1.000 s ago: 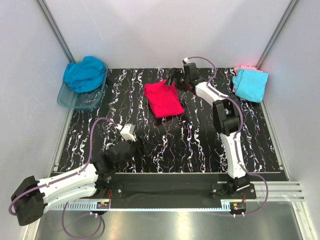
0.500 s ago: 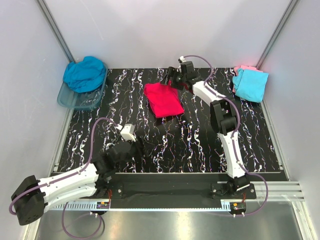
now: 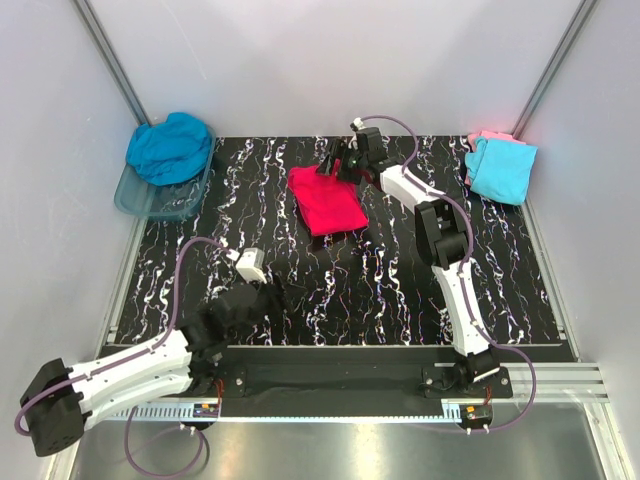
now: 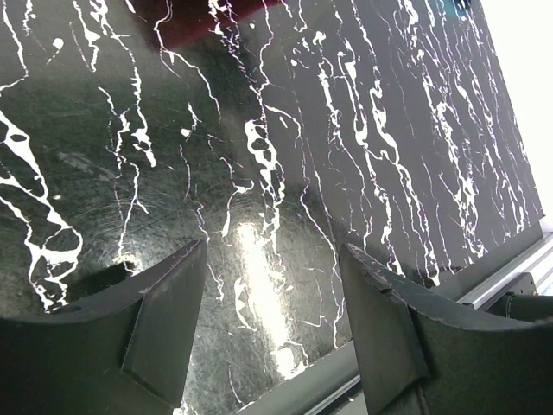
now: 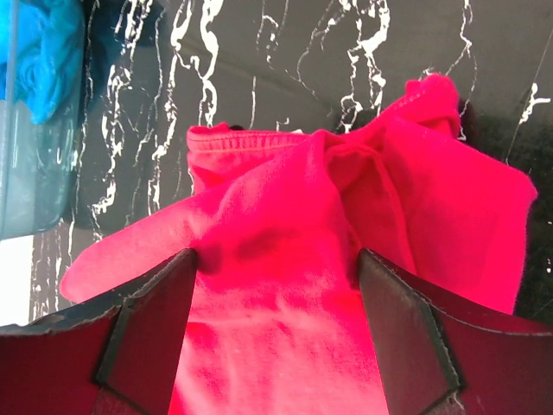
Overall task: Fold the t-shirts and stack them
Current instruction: Fold the tshirt
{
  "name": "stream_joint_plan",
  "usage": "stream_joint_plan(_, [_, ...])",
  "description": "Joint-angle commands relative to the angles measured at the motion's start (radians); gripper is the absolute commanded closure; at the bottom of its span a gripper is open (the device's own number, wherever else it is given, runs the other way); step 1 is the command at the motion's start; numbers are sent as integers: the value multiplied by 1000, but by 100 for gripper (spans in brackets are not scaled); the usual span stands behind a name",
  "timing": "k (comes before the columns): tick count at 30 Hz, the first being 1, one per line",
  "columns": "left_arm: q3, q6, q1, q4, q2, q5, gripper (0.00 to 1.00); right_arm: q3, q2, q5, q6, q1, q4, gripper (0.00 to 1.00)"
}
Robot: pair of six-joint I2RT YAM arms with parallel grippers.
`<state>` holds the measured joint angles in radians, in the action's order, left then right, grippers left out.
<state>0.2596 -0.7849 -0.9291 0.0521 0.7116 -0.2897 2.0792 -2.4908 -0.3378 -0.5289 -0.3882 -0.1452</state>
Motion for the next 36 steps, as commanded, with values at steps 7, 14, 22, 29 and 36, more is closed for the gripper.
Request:
stream_joint_plan(7, [23, 13, -5, -12, -37, -42, 34, 21, -36, -20, 20, -14, 39, 20])
stream_joint_plan(14, [26, 16, -5, -34, -47, -49, 34, -11, -37, -41, -3, -14, 88, 56])
stream_joint_plan(22, [29, 13, -5, -14, -26, -42, 34, -109, 55, 16, 15, -15, 136, 95])
stream_joint_plan(29, [33, 12, -10, 0, -15, -35, 35, -205, 205, 114, 30, -14, 133, 100])
stream_joint_plan(36, [36, 7, -20, 0, -18, -40, 35, -254, 302, 144, 36, -17, 134, 100])
